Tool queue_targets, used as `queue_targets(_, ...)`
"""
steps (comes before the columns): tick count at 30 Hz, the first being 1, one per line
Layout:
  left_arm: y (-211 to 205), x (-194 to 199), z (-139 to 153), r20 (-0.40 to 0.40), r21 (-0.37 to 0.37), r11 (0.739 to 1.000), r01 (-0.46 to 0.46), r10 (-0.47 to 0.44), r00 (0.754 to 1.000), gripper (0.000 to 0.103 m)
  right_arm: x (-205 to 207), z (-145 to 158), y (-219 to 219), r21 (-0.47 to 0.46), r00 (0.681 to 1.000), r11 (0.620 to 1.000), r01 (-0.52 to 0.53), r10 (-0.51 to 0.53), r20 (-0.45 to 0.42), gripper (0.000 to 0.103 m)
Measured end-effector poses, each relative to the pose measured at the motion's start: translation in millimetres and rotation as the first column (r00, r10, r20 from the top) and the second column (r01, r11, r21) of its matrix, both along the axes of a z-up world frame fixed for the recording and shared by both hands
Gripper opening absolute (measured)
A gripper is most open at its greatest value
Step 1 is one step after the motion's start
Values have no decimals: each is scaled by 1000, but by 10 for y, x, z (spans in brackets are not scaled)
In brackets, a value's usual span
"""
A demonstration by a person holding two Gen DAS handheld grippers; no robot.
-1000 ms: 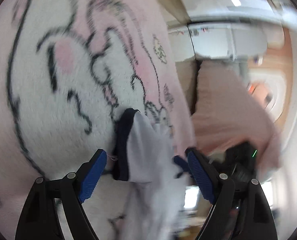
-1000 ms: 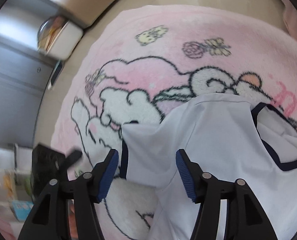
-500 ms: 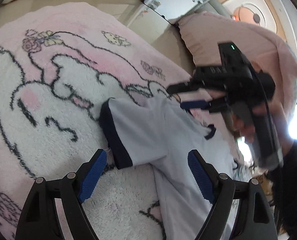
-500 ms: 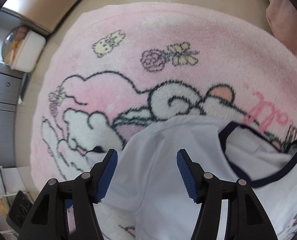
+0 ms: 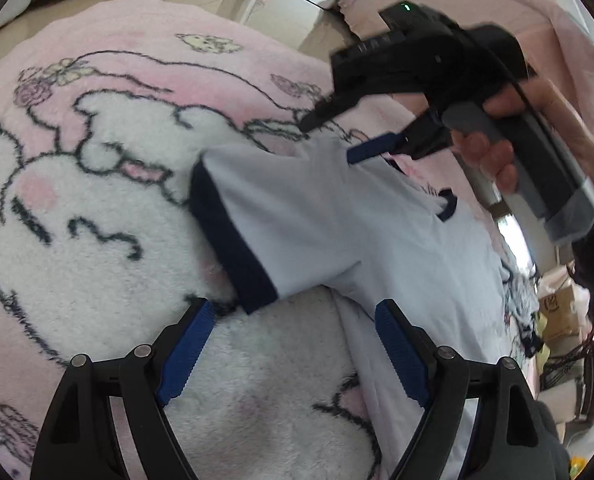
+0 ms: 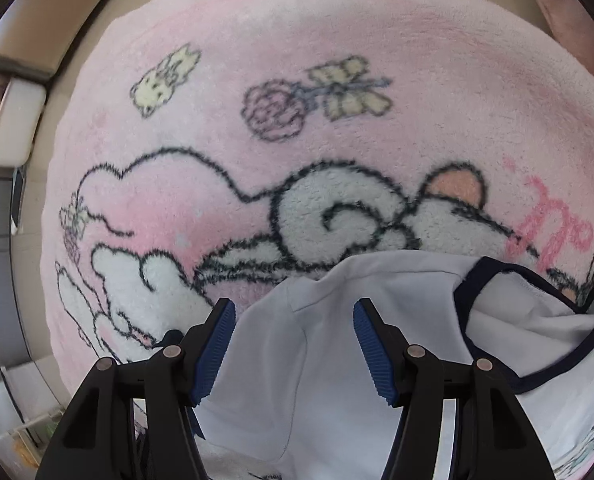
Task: Fold clothes
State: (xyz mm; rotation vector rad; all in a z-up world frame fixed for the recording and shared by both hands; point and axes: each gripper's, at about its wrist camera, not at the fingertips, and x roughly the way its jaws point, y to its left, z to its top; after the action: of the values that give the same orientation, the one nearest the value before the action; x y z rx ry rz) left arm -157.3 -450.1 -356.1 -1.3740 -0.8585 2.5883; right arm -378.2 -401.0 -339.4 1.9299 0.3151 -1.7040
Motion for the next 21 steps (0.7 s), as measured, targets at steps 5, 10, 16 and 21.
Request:
queue_targets(5,-51,22,67,-75,0,1000,0,0,997,82,40,-4,-72,20,998,998,-55,56,-38,58)
queue_targets(10,162,-7,38,-93,-208,973,96,-117,989,82,-1,-70,-56,29,999,999,-42,42,-7,56)
queue_targets(16,105,-33,-11,-87,-184,977,109,-127,988,82,-57,-79,-31,27,999,999,-37,37,0,56)
queue_targets(21,8,-113,-53,-126,-95,992,87,-98,987,80,-88,-90,-8,26,999,999,-37,37,4,56)
